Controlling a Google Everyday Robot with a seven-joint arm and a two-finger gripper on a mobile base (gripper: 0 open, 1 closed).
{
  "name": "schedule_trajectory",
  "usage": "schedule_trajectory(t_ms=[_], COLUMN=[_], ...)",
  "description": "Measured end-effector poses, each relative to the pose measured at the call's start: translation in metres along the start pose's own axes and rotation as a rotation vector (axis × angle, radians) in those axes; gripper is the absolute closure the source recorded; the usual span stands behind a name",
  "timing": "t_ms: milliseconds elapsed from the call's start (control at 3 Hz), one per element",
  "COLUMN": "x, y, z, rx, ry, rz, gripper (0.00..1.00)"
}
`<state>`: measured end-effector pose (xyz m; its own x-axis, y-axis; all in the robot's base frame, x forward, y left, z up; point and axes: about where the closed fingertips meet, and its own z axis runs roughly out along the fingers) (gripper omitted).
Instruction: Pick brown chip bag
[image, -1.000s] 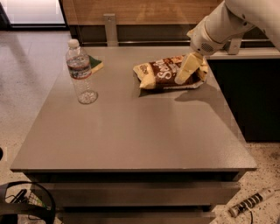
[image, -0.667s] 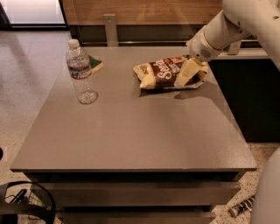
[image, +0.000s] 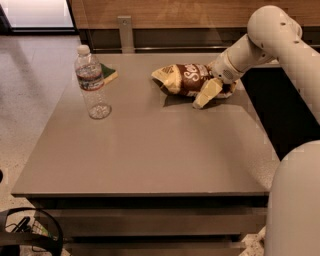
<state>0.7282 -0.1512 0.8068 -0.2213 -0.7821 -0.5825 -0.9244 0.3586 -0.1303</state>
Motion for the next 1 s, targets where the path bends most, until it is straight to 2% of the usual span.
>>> schedule_trajectory(t_ms=[1000], x=[-0.0117], y=[-0.0027], z=[-0.0163], rx=[0.000], ry=[0.000], rz=[0.000], gripper=[0.98])
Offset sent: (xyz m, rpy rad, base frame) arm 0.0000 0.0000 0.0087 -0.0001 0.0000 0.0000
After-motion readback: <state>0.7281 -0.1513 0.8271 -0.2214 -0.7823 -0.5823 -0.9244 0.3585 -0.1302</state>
